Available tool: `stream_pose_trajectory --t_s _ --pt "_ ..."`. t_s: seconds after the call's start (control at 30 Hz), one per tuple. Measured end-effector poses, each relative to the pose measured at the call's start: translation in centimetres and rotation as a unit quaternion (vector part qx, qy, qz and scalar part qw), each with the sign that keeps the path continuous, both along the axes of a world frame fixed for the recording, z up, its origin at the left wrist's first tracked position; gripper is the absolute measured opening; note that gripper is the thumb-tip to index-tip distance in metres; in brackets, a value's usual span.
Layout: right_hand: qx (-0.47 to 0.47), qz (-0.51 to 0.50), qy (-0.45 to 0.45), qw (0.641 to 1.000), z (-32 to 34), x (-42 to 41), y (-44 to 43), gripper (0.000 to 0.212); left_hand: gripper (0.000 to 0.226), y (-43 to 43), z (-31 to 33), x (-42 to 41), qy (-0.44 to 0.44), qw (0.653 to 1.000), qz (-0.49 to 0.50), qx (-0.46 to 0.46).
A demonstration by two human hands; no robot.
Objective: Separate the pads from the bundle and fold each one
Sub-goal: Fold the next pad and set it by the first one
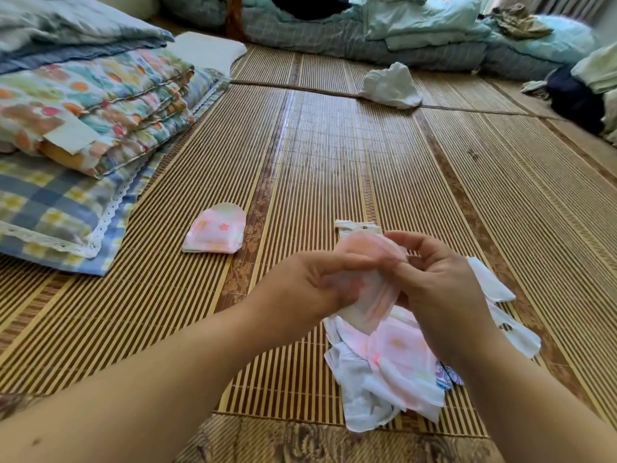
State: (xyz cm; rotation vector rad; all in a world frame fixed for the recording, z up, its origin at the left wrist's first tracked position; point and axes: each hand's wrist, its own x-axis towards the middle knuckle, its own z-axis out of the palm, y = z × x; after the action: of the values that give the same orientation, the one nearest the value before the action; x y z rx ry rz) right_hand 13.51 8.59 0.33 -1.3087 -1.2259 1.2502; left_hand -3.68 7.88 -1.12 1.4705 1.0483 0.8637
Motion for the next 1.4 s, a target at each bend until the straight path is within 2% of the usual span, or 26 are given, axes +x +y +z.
stream_pose_trajectory --t_s 0.07,0.13,0.17,0.23,0.27,0.37,0.47,0.6,0.77,0.87,1.03,1.13,1.27,1.4 --pt "-0.012 0.001 -0.025 1.000 -0.4 0.2 0.4 0.032 0.038 0.6 -0.1 -0.8 0.040 0.998 0.041 0.011" --pt "-0.002 0.011 -0.150 0.989 -1.1 0.9 0.8 0.043 0.040 1.8 -0.1 -2.5 0.082 0.990 0.110 0.019" --pt "0.013 0.022 -0.250 0.968 -1.4 1.4 1.0 0.048 0.044 2.6 -0.1 -3.7 0.105 0.983 0.150 0.023" --pt "0.037 0.058 -0.428 0.901 -2.1 2.4 1.3 0.057 0.051 3.8 -0.5 -6.6 0.159 0.962 0.219 0.027" --pt "0.035 0.078 -0.475 0.876 -2.3 2.8 1.3 0.060 0.052 4.1 -0.8 -8.0 0.185 0.952 0.243 0.026" --pt "0.002 0.130 -0.529 0.838 -2.9 3.5 1.5 0.071 0.050 4.6 -1.7 -10.6 0.268 0.918 0.291 0.034" --pt "-0.013 0.152 -0.544 0.825 -3.1 3.7 1.6 0.071 0.047 5.0 -2.3 -11.6 0.314 0.895 0.316 0.028" --pt "-0.016 0.154 -0.542 0.826 -3.4 3.8 1.8 0.071 0.048 5.6 -2.6 -12.0 0.323 0.893 0.312 0.007" --pt "-0.015 0.156 -0.548 0.822 -3.6 3.9 1.9 0.072 0.054 6.1 -2.3 -12.3 0.214 0.912 0.346 -0.053" --pt "-0.009 0.158 -0.549 0.821 -3.9 4.1 1.9 0.074 0.056 6.2 -2.2 -12.6 0.211 0.911 0.346 -0.074" --pt "0.001 0.158 -0.548 0.821 -4.2 4.2 1.8 0.074 0.060 6.1 -2.2 -12.6 0.254 0.900 0.347 -0.069" --pt "-0.003 0.159 -0.547 0.822 -4.2 4.3 1.8 0.075 0.064 6.3 -2.3 -12.8 0.240 0.902 0.353 -0.064" --pt "-0.006 0.159 -0.549 0.820 -4.2 4.3 1.7 0.074 0.061 6.2 -2.4 -12.4 0.265 0.891 0.366 -0.044" --pt "-0.002 0.161 -0.549 0.820 -4.2 4.2 1.6 0.074 0.060 6.2 -2.8 -12.3 0.244 0.890 0.383 -0.034"
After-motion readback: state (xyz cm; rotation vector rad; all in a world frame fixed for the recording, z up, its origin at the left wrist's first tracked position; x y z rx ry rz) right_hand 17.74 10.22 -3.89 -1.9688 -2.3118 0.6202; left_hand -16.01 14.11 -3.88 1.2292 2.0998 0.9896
